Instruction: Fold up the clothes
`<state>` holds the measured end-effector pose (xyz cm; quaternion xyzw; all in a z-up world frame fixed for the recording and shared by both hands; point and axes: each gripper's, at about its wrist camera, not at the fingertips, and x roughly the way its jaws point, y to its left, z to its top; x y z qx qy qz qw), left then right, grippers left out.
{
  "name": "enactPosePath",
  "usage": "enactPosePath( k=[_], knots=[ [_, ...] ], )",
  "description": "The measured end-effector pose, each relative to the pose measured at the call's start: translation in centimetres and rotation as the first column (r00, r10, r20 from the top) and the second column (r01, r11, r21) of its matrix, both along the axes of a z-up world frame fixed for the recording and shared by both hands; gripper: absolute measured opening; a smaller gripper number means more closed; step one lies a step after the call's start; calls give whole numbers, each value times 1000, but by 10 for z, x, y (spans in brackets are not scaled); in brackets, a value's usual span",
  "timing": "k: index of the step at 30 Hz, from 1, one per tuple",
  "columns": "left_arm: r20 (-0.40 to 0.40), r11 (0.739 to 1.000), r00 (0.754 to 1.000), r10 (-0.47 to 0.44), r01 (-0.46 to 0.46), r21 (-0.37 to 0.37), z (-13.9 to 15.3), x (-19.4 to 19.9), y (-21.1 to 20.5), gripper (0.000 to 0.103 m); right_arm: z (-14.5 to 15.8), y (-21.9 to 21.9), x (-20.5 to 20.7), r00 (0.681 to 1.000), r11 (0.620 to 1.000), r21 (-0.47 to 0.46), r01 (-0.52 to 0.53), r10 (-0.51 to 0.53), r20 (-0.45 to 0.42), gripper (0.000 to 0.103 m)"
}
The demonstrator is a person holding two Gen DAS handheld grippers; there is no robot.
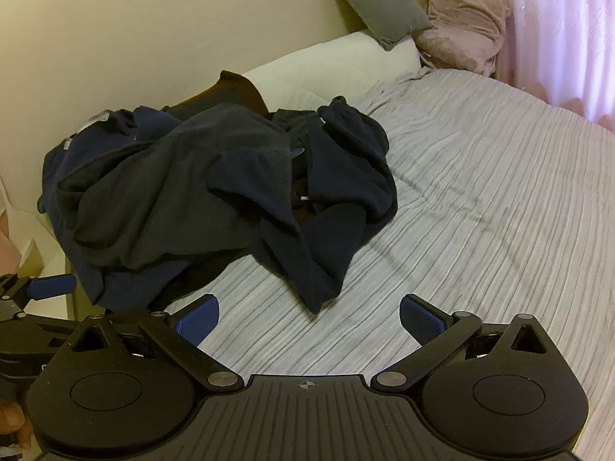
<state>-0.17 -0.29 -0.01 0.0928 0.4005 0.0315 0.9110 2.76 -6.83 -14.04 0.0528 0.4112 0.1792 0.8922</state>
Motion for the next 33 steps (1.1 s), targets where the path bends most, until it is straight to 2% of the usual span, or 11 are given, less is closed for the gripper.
enactPosePath(
  k=[2,7,33],
  knots=[
    [-37,1000,999,15,-14,21,-6,9,-10,101,-1,0,0,1000,1000,-2,2,-2,0,103],
    [-37,998,999,16,-18,-55,-6,10,1,101,-2,-2,-1,1000,1000,-5,8,-8,0,103],
    [-38,999,999,-3,1,-49,-7,7,-1,101,-4,-17,4,1000,1000,4,5,-5,-21,103]
  ],
)
